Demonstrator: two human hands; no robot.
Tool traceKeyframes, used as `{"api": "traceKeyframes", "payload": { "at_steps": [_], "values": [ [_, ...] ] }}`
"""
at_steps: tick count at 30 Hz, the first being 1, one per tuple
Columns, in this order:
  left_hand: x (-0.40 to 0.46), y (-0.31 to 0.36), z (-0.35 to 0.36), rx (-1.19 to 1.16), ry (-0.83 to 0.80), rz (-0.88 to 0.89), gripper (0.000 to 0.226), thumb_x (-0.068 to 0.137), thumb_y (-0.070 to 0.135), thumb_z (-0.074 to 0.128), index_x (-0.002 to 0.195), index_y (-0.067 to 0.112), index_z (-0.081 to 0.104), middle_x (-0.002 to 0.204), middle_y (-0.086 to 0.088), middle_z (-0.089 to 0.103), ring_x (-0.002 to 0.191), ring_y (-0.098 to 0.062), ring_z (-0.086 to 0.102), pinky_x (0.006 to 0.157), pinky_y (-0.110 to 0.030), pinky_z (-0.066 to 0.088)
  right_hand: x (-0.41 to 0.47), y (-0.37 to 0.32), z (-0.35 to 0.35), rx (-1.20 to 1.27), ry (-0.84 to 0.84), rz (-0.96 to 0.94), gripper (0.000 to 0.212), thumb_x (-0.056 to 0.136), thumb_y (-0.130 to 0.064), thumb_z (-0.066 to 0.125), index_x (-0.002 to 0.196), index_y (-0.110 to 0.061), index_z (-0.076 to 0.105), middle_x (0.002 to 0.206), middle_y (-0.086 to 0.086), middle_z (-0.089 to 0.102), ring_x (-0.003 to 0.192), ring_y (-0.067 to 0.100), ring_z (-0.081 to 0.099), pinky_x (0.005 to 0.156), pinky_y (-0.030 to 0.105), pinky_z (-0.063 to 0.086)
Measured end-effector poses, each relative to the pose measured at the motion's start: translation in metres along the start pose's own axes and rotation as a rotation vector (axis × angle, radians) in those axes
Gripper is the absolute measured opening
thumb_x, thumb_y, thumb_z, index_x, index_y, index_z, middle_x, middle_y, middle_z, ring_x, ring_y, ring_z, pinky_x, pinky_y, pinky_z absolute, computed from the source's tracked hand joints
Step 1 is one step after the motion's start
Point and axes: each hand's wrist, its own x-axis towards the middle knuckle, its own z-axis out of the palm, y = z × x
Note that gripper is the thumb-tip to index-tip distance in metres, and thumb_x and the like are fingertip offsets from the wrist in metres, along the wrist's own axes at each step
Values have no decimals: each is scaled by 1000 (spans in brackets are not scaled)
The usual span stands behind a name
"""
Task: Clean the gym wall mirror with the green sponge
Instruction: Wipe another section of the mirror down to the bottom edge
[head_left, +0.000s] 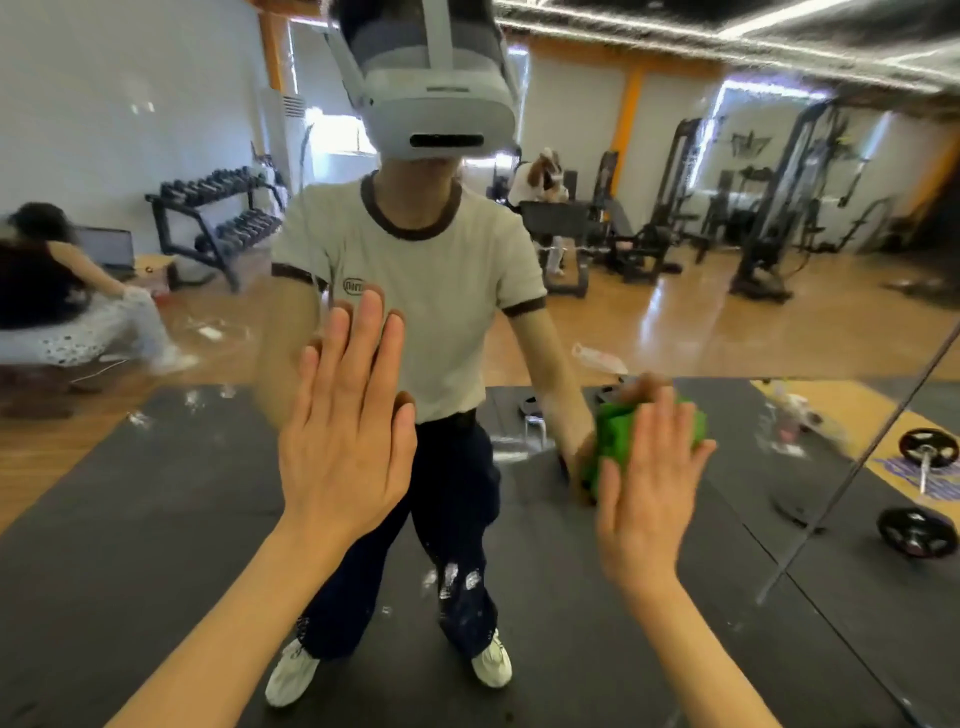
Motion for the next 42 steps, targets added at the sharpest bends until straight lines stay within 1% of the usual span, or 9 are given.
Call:
{"api": "traceKeyframes", "payload": {
  "at_steps": [3, 7, 10, 16, 23, 30, 36, 39, 42],
  "values": [
    [-1, 0, 1, 7, 21, 2, 69, 101, 21, 36, 162, 11, 3, 170, 3, -10, 157, -18, -5, 127, -37, 0, 20, -33, 0, 104, 60, 261, 56, 111, -35, 14, 161, -19, -5, 167, -11, -14, 155, 17, -9, 125, 44, -8],
    [1, 0, 0, -11, 18, 8, 70, 101, 21, 36, 162, 11, 2, 170, 3, -10, 157, -17, -5, 127, -36, -1, 54, -113, 16, 69, 3, -180, 58, 111, -31, 20, 160, -16, -6, 167, -3, -16, 155, 18, -7, 125, 42, -7],
    [1, 0, 0, -6, 21, 11, 70, 101, 22, 36, 162, 11, 4, 170, 1, -9, 157, -18, -3, 127, -37, 0, 62, -64, 10, -36, 38, -360, 60, 110, -29, 27, 161, -17, -2, 168, -3, -12, 155, 17, -4, 125, 42, -3],
    [0, 0, 1, 8, 33, 12, 70, 100, 22, 38, 162, 10, 6, 171, -2, -5, 157, -20, 0, 128, -38, 2, 76, -26, -6, 116, 202, 347, 54, 111, -32, 16, 157, -2, 14, 164, 0, 7, 154, 13, -8, 125, 51, -4],
    [2, 0, -2, -22, 24, 7, 73, 100, 22, 38, 162, 10, 2, 170, 0, -8, 157, -18, -2, 127, -36, 0, 121, -101, 4, -19, 70, -351, 64, 108, -22, 36, 156, -11, -5, 166, 0, -8, 152, 16, -14, 124, 42, -9],
    [3, 0, -16, -120, -51, 4, 68, 99, 20, 40, 158, 1, 11, 170, 1, -5, 157, -18, 0, 127, -35, -1, 121, -53, -7, 156, 283, 343, 55, 110, -29, 19, 155, 3, 19, 163, 23, 21, 154, 30, 5, 124, 56, -2],
    [7, -37, -41, -73, 33, -38, 65, 99, 17, 37, 159, 7, 17, 170, 11, -5, 157, -14, -4, 127, -36, -5, 120, -101, 4, -40, 71, -513, 62, 106, -22, 46, 156, -11, 12, 167, 1, 10, 154, 17, -2, 125, 42, -3],
    [7, -57, -47, -20, 48, -74, 62, 98, 17, 39, 154, 0, 22, 169, 13, -6, 156, -13, -4, 126, -36, -6, 108, -37, -8, -15, 91, -257, 60, 109, -26, 32, 160, -13, 2, 169, -1, -6, 154, 18, -6, 125, 48, -6],
    [3, -70, -46, -6, 64, -91, 62, 98, 18, 39, 154, -1, 23, 169, 13, -6, 156, -12, -3, 126, -36, -5, 93, -12, -10, 89, 231, 225, 55, 110, -25, 25, 157, 0, 12, 164, 23, 13, 154, 29, 2, 121, 64, 3]
  ]
}}
